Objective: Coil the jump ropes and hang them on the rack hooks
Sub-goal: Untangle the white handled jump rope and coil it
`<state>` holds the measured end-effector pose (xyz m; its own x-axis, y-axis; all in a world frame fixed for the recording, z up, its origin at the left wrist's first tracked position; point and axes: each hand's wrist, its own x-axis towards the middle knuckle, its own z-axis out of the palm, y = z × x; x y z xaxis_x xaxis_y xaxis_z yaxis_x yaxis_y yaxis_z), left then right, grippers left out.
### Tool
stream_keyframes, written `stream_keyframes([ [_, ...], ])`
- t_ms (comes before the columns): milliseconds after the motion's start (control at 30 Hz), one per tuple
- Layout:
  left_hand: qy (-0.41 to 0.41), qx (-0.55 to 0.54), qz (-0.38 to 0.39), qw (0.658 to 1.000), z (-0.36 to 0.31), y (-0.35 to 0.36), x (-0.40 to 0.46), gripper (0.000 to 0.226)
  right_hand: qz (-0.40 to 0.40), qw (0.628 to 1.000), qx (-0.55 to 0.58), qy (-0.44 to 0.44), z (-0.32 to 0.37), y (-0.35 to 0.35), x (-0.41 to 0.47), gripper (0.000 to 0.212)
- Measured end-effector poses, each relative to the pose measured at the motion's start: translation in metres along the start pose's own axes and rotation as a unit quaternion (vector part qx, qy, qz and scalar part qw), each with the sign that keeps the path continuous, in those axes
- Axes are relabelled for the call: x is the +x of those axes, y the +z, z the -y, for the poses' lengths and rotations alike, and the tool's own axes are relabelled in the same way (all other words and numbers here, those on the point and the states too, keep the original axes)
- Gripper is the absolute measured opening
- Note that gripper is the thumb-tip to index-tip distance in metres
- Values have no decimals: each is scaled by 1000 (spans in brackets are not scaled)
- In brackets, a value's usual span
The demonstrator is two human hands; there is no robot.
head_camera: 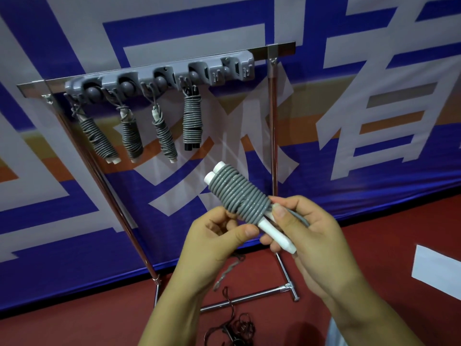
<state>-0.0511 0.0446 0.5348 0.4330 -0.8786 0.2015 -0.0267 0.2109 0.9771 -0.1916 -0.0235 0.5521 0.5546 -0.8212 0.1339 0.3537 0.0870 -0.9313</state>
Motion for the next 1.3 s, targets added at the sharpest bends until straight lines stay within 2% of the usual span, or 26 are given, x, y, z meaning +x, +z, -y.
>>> stream_keyframes([
  [100, 6, -8, 16, 1000, -4, -2, -1, 39, 16, 1000, 10, 7, 1, 1, -1, 28],
  [267, 10, -88, 150, 985, -2, -6, 4, 68, 74, 993, 59, 68, 4, 3, -4, 27],
  [333, 24, -95, 164, 982, -2, -7, 5, 63, 90, 991, 55, 79, 3, 2, -4, 30],
  [433, 24, -83, 121, 989, 1, -4, 3, 53, 65, 996, -33, 42, -7, -2, 2, 32],
  [533, 14, -49, 23, 998, 2, -1, -2, 47, -30, 983, -165, -73, -22, -11, 6, 32],
  [600, 29, -38, -15, 999, -4, 4, -4, 35, -63, 950, -241, -190, -28, -15, 5, 29],
  [700, 51, -23, -54, 997, -10, 12, -5, 39, -24, 886, -343, -312, -32, -12, 3, 34],
  [800, 26, -75, -24, 997, -10, 17, -9, 32, -11, 871, -363, -331, -36, -8, 5, 34],
  [933, -33, -116, -11, 993, -11, 21, -14, 39, -20, 858, -379, -346, -36, -10, 6, 38],
  [1167, -62, -101, 13, 993, -15, 18, -10, 44, -1, 873, -374, -312, -29, -9, 0, 21],
  [1300, -78, -93, 48, 991, -14, 17, -10, 20, -9, 856, -400, -328, -30, -11, 1, 19],
])
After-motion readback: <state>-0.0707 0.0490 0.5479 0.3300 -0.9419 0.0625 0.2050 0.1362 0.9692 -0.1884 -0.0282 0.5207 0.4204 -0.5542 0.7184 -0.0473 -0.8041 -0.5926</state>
